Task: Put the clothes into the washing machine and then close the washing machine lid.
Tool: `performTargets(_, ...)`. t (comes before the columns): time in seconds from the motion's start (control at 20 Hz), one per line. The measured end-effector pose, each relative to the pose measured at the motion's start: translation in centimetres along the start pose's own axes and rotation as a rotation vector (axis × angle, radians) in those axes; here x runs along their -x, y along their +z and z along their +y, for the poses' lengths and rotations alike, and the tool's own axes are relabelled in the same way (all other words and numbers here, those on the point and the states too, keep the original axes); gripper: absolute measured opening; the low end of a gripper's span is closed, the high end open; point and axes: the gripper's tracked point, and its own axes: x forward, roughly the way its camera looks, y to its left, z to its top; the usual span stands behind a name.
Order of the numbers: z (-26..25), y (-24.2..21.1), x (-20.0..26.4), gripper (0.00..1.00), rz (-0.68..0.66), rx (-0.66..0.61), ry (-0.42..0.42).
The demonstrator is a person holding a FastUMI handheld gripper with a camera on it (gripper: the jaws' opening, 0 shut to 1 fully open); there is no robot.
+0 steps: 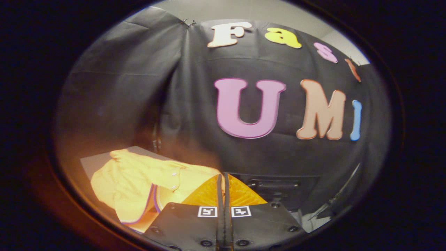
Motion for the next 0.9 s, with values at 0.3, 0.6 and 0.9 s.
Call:
performTargets(0.3, -11.2, 1.0, -0.1, 0.0, -0.022, 0.057, -0.264)
performTargets(0.6, -15.9, -0.3, 0.0, 0.07, -0.03, 0.045, -0.361)
performTargets(0.9, -15.6, -0.2, 0.0, 0.14, -0.05, 0.091, -0.342)
